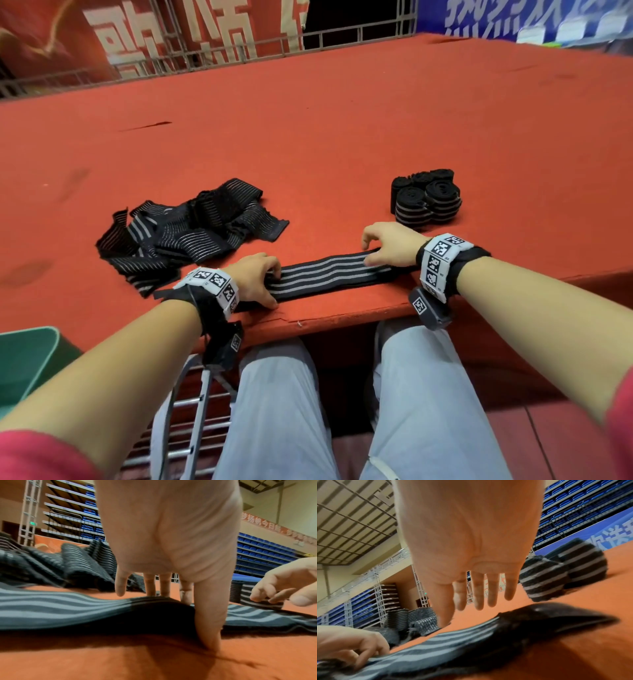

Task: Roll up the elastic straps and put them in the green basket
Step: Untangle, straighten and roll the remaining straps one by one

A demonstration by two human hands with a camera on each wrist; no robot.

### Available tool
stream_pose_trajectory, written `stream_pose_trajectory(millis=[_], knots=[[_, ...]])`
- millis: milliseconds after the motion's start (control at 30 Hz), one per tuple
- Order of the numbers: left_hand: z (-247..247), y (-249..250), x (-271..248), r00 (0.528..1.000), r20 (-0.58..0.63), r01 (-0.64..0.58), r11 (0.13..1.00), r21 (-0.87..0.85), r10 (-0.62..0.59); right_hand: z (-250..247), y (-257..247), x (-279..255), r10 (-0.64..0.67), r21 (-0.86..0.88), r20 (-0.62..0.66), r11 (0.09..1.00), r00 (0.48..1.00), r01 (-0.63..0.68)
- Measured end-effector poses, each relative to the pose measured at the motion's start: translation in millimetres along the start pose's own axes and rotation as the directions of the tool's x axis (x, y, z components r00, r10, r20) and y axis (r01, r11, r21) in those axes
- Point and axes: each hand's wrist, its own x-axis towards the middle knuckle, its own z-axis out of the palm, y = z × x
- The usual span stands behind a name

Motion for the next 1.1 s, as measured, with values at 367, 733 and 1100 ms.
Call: stream_pose_trajectory(millis=[367,733,1100], knots=[[-1.0,-59.2,-31.0,0.995,0.015,0.097,0.991,0.088,-0.099,19.1,-20.8,5.5,-0.037,-0.151,0.183,0.986,0.982,0.065],[-1.9,-63.9,-30.6,0.993,0.020,0.115,0.989,0.096,-0.117,22.8,-22.9,4.7,-0.014,-0.237,0.169,0.970,0.985,0.054],[-1.1,-59.9,-24.8,0.975,-0.030,0.219,0.975,-0.042,-0.221,18.1,-19.5,11.5,0.072,-0.234,0.181,0.972,0.981,-0.028]])
